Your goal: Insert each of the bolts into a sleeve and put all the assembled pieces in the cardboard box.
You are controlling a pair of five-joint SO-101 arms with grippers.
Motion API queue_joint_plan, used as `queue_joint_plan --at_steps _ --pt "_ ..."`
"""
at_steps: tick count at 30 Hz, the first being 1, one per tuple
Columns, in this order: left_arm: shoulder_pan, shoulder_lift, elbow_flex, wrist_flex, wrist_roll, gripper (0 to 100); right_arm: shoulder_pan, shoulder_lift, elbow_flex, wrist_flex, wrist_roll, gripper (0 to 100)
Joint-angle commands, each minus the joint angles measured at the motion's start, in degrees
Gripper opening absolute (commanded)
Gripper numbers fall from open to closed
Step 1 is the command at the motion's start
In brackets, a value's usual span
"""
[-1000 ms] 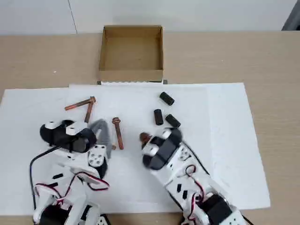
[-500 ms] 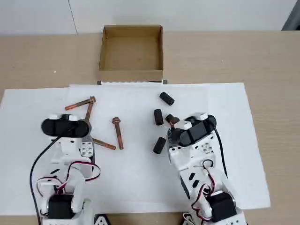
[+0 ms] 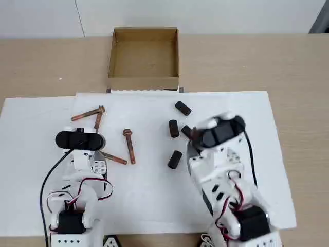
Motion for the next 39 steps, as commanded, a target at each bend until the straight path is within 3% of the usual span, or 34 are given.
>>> queue_joint_plan --at_steps 1,11,21,31,39 --pt "-0.1 -0.6 -0.1 0.1 -0.3 0 0.3 15.7 -14.7 -4.0 -1.1 0.2" --pt "-0.3 -0.6 0.1 0.1 -0.1 0 1.3 54.3 -44.0 -11.3 -0.4 0.3" --pt "-0.4 -0.6 0.1 0.1 0.0 0 2.5 84.6 -69.8 -19.7 9.8 0.3" --pt "-0.4 -0.6 0.1 0.1 0.0 0 2.5 106.7 -88.3 -27.1 18.4 0.3" --pt "-0.4 -0.6 0.1 0.1 0.1 0 2.2 115.8 -91.1 -32.7 25.8 0.6"
